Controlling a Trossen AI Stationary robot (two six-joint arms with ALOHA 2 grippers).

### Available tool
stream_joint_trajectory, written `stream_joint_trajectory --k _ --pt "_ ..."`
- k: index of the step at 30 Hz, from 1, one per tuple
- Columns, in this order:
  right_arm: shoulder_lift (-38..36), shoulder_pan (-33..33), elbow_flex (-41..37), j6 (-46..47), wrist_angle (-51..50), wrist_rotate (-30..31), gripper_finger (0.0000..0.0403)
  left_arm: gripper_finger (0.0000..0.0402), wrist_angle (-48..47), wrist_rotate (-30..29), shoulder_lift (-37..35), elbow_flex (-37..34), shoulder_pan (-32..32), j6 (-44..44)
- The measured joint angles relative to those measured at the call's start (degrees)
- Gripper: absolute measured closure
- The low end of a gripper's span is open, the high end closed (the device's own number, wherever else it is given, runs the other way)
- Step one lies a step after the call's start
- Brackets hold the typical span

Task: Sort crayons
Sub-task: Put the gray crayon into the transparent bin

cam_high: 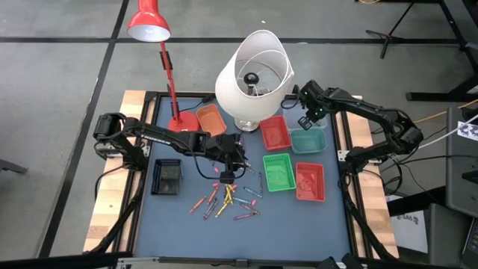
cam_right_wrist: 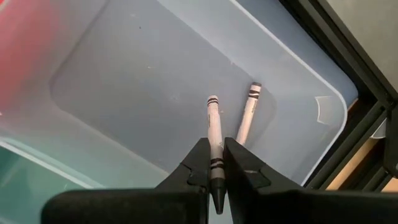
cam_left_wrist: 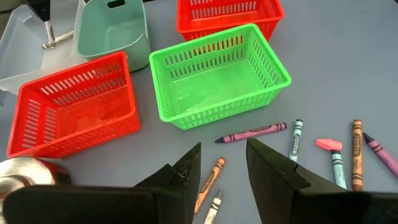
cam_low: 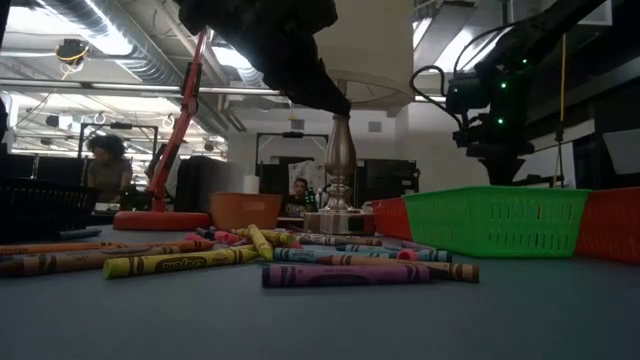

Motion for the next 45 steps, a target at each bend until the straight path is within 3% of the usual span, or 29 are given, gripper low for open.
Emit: stream_joint_trajectory --k 7,16,23,32,37,45 --pt "0.0 0.0 0.0 0.0 0.0 0.0 0.0371 0.0289 -2.6 -1.3 0.0 0.0 2.3 -0.4" --pt "0.0 0.0 0.0 0.0 0.0 0.0 0.0286 0.0289 -11.7 -1.3 0.0 0.0 7.0 -3.2" --pt "0.0 0.0 0.0 0.0 -0.1 0.0 0.0268 0.0289 -12.5 -1.3 0.1 -4.0 10.0 -4.9" --pt "0.0 0.0 0.0 0.0 -0.1 0.0 0.0267 0.0289 -6.7 -0.7 0.1 -13.0 10.9 -4.8" --pt "0.0 0.0 0.0 0.1 -0.1 0.0 0.0267 0.0289 -0.4 2.5 0.1 -17.4 10.8 -4.7" --pt "0.0 0.0 0.0 0.1 -0.1 -0.1 0.0267 0.0289 5.6 2.6 0.2 -21.3 10.8 -4.7"
